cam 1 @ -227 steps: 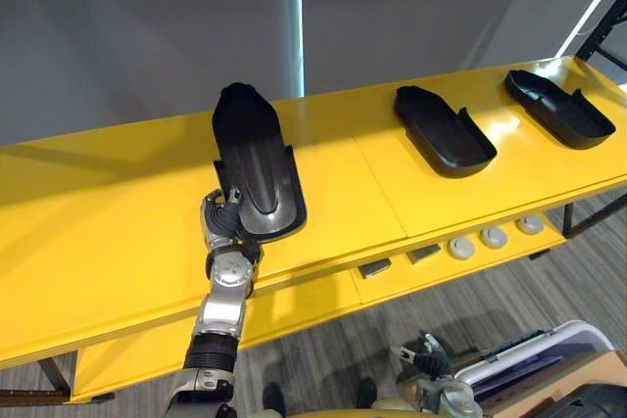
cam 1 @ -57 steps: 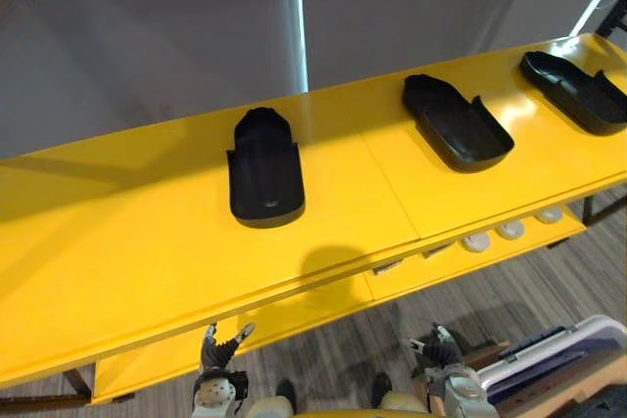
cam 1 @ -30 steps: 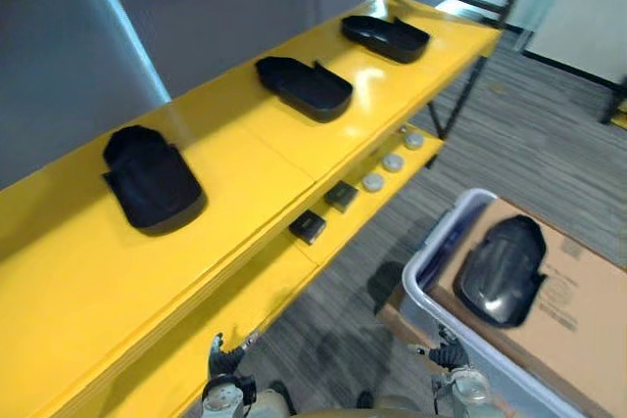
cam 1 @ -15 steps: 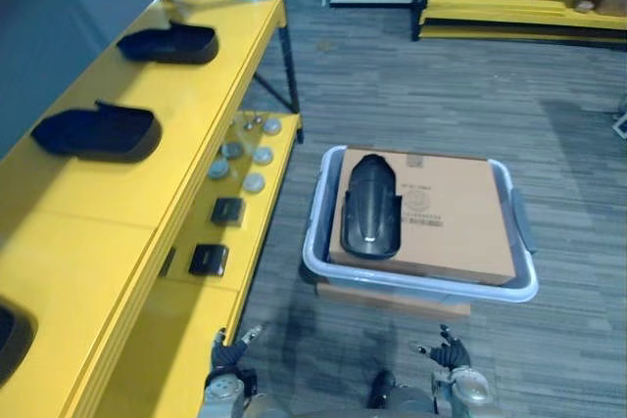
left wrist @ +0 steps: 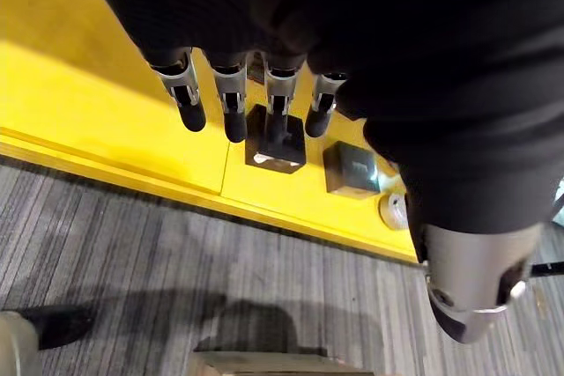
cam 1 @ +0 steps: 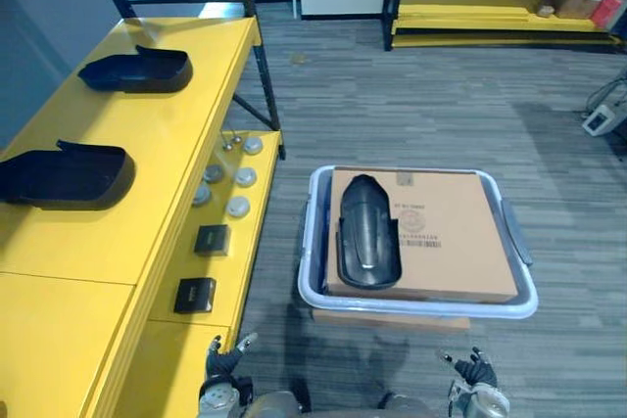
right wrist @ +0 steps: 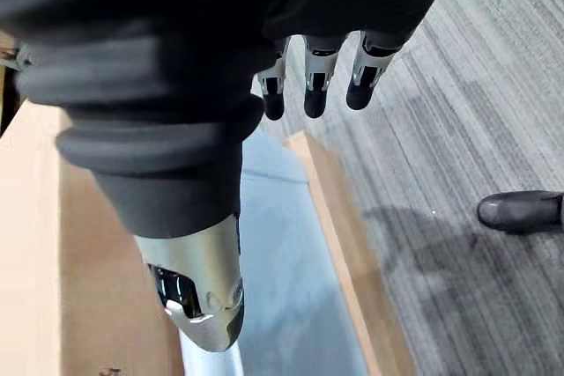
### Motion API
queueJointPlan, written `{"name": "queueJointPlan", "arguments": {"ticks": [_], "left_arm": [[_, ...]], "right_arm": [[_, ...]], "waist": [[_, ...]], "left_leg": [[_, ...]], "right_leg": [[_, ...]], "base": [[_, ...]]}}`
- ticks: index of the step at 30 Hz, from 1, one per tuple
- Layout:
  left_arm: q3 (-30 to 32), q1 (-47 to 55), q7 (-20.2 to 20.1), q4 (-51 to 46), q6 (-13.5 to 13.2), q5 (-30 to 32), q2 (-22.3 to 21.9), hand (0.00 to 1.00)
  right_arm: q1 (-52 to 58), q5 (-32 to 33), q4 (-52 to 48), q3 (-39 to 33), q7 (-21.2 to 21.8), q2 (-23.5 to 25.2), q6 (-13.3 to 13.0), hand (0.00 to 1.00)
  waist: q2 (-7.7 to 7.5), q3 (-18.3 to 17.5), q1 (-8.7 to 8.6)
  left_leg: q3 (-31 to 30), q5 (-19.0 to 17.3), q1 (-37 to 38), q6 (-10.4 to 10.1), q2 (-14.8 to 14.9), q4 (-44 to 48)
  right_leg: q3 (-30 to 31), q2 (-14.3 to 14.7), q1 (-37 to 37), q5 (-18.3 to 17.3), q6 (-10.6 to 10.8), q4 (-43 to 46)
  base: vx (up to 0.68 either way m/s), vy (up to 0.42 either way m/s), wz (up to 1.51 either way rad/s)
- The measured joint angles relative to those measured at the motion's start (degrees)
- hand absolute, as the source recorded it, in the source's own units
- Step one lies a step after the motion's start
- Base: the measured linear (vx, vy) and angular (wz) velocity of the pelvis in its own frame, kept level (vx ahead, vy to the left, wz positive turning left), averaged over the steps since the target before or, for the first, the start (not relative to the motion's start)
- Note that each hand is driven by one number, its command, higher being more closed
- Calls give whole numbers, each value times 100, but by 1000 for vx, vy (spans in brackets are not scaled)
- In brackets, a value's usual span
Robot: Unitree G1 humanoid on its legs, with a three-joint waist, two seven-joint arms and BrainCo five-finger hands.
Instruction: Walk over and take plastic housings, then place them on the shelf
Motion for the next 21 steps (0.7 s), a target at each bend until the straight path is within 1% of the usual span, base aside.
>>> {"name": "queueJointPlan", "arguments": {"ticks": [3,4,6,8,10,11,12,13,14,15,17,18,19,21], "left_arm": [[8,80,-7,39,0,-3,0,0],[13,112,-10,44,0,-4,0,0],[30,145,-12,44,1,-5,1,0],[86,157,-25,43,1,-4,4,0],[166,161,-79,39,1,-4,9,0],[183,168,-107,36,0,-1,35,0],[205,175,-120,33,-1,-1,36,0],[204,180,-123,27,-2,0,36,0],[204,204,-124,11,-4,0,38,0],[201,260,-126,-16,-9,0,41,0],[185,309,-129,-19,-10,0,38,0],[93,387,-133,-39,-11,0,35,0],[61,405,-135,-44,-14,-9,32,0],[-36,405,-158,-76,-37,-4,35,0]], "right_arm": [[11,65,9,-176,-12,-3,1,0],[2,113,5,-306,-25,-9,0,0],[4,169,-28,-563,-77,-21,7,0],[-26,178,-354,-922,-208,-49,28,0],[-27,183,-768,-1054,-284,-155,32,0],[-34,186,-1209,-1121,-359,-257,31,0],[-64,178,-1710,-1128,-447,-405,25,0],[-87,169,-1905,-1125,-482,-470,18,0],[-155,163,-2421,-1112,-545,-628,1,0],[-192,146,-2900,-1043,-616,-723,-21,0],[-235,-1,-3420,-927,-662,-777,-45,0],[-280,-142,-3811,-778,-667,-779,-86,0],[-283,-196,-3945,-691,-667,-781,-94,0],[-318,-422,-4379,-278,-658,-776,-153,0]], "waist": [[-77,-39,-9],[-107,-58,-26],[-135,-75,-25],[-154,-79,-26],[-155,-80,-38],[-173,-91,-39],[-176,-97,-44],[-172,-99,-44],[-183,-103,-42],[-216,-141,-54],[-250,-159,-54],[-245,-165,-72],[-243,-167,-71],[-232,-175,-50]], "left_leg": [[26,46,109,-2,-5,-146],[28,121,114,15,-4,-225],[35,134,146,32,-1,-318],[59,151,145,57,-22,-337],[89,170,144,86,-35,-346],[103,185,136,109,-73,-362],[121,209,117,134,-114,-386],[132,216,98,144,-122,-390],[153,266,68,149,-154,-428],[149,367,54,160,-205,-559],[131,484,36,178,-247,-707],[75,607,36,168,-277,-858],[41,646,35,159,-276,-914],[-53,726,-19,126,-269,-1027]], "right_leg": [[23,17,75,80,-1,-125],[32,30,60,191,-3,-171],[100,54,63,296,-10,-256],[180,39,59,393,-11,-306],[201,30,50,457,-7,-334],[241,-1,24,459,-3,-344],[299,-36,-20,457,0,-351],[312,-44,-46,457,0,-351],[316,-73,-107,451,7,-356],[317,-113,-178,405,75,-360],[318,-144,-256,343,170,-357],[297,-123,-355,338,178,-339],[280,-116,-367,333,184,-343],[231,-97,-453,331,189,-334]], "base": [[27,12,-5],[1,40,-4],[-18,65,-6],[-38,63,-7],[-65,46,-7],[-90,44,-13],[-100,40,-14],[-117,29,-15],[-132,13,-11],[-128,3,-7],[-145,-27,4],[-152,-35,11],[-132,-33,19],[-62,-24,15]]}}
